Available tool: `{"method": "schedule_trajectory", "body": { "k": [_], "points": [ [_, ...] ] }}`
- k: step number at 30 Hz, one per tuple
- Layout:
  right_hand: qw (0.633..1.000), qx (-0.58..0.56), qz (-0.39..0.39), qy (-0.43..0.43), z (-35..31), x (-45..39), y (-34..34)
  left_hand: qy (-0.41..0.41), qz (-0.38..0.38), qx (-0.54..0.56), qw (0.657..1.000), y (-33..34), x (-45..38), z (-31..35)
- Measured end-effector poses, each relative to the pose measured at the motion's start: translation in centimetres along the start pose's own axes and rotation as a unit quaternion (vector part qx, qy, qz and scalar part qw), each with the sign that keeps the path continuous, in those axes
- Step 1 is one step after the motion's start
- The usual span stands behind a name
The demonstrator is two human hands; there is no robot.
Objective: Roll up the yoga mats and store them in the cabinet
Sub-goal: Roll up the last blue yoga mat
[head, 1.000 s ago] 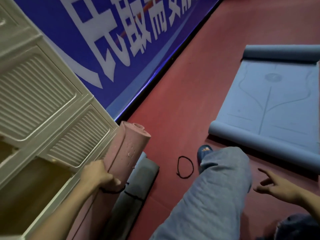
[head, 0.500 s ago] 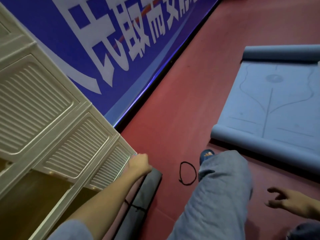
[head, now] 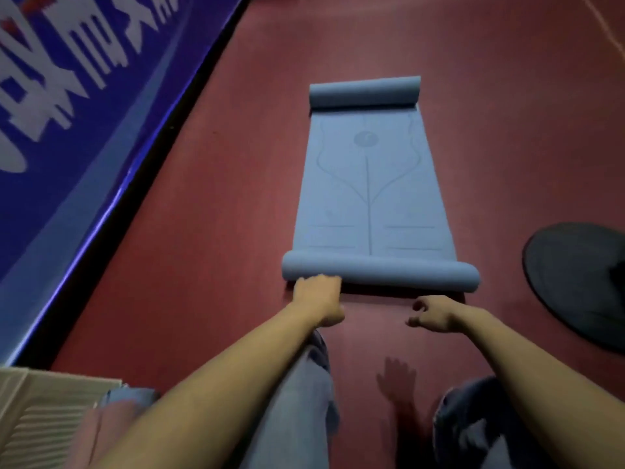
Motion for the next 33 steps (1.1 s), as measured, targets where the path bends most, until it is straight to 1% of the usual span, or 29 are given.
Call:
{"method": "schedule_trajectory", "body": {
  "k": [1,2,3,6,9,13,14,16,19,20,22,23,25,27,29,30,31,33],
  "points": [
    [1.000,-0.005,-0.003,0.003,0.3,-1.1,-0.3,-0.012,-0.045,-0.025,0.999,2.0,-1.8,-0.1],
    [1.000,-0.013,-0.010,0.005,0.4,-2.2,-0.5,-0.017,-0.070,-0.050,0.996,3.3,-3.6,-0.3],
    [1.000,-0.023,-0.018,0.003,0.3,-3.2,-0.7,-0.013,-0.077,-0.080,0.994,4.2,-5.6,-0.3],
    [0.999,-0.023,-0.034,-0.006,-0.6,-6.2,-1.3,0.028,-0.049,-0.148,0.987,6.1,-12.3,0.1],
    [0.998,-0.042,-0.030,-0.030,-2.1,-8.2,-2.7,0.009,-0.048,-0.114,0.992,8.4,-18.7,-0.1],
    [0.993,-0.100,-0.021,-0.067,-4.2,-9.6,-4.3,-0.021,-0.078,-0.040,0.996,12.2,-25.8,-1.2],
    [0.991,-0.110,-0.024,-0.074,-4.4,-10.0,-4.2,-0.022,-0.092,-0.038,0.995,13.1,-27.2,-1.7],
    [0.990,-0.109,-0.032,-0.082,-4.4,-10.3,-4.0,-0.025,-0.150,-0.075,0.985,15.2,-29.2,-3.3],
    [0.991,-0.095,-0.031,-0.085,-3.8,-10.5,-3.4,-0.040,-0.199,-0.136,0.970,17.0,-28.5,-5.4],
    [0.990,-0.106,-0.025,-0.084,-3.6,-10.5,-3.2,-0.031,-0.214,-0.153,0.964,17.3,-27.9,-5.3],
    [0.989,-0.125,-0.001,-0.078,-2.6,-10.4,-2.9,0.015,-0.242,-0.164,0.956,17.5,-26.8,-3.8],
    [0.990,-0.117,0.026,-0.076,-2.0,-10.5,-2.9,0.047,-0.239,-0.180,0.953,17.0,-26.3,-2.5],
    [0.990,-0.059,0.111,-0.060,-0.8,-10.3,-3.5,0.115,-0.207,-0.235,0.943,14.6,-25.0,0.3],
    [0.979,-0.021,0.202,0.015,0.5,-9.0,-5.1,0.179,-0.162,-0.283,0.928,11.0,-22.8,3.2],
    [0.967,-0.016,0.236,0.097,1.7,-6.4,-6.1,0.233,-0.107,-0.307,0.917,6.8,-19.5,5.5],
    [0.965,-0.008,0.236,0.115,1.8,-5.0,-6.2,0.248,-0.083,-0.306,0.916,4.5,-17.5,6.0],
    [0.963,0.011,0.242,0.119,1.6,-3.6,-6.3,0.253,-0.065,-0.299,0.918,2.0,-15.4,6.2],
    [0.950,0.057,0.293,0.092,0.7,-0.2,-7.0,0.257,-0.039,-0.294,0.920,-2.9,-10.7,6.5]
  ]
}}
Point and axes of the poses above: each hand's wrist, its own x-axis away from the middle knuckle, its own y-axis out of the palm, z = x × y, the point moved 8 cm from there along -x, towards the middle knuckle, and after that the axes turned 15 degrees about x, right-handed, at the moved point
